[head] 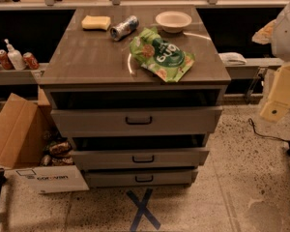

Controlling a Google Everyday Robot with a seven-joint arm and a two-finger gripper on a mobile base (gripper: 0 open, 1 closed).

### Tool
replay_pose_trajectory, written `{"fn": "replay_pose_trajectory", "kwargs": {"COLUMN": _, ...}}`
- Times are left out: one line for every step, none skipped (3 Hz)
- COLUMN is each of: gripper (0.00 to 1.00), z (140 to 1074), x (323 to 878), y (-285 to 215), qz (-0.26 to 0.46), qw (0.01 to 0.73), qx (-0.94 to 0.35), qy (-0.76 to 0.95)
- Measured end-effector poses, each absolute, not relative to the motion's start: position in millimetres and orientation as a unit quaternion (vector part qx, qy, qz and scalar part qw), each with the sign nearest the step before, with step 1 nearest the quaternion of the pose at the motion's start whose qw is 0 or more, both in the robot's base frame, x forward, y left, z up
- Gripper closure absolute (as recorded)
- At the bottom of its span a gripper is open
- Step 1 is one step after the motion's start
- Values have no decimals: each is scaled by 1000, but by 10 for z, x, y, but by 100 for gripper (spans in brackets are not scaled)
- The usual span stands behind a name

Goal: Open top drawer

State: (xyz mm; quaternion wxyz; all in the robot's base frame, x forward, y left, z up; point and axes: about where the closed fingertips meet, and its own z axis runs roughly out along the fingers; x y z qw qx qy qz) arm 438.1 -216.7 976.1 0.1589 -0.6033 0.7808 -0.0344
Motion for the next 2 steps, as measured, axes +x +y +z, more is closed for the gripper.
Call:
{"fn": "replay_pose_trajectory", "kwargs": {"gripper": 0, "z": 9760, "x": 4382, "y": -2166, "qz": -34, "qw": 159, "qx": -603, "qy": 781}}
{"fn": "replay_pose_trajectory", "kwargs": {"gripper": 0, "z": 9591, "x": 4408, "y": -2113, "qz": -42, "qw": 153, "qx": -612, "qy": 775}}
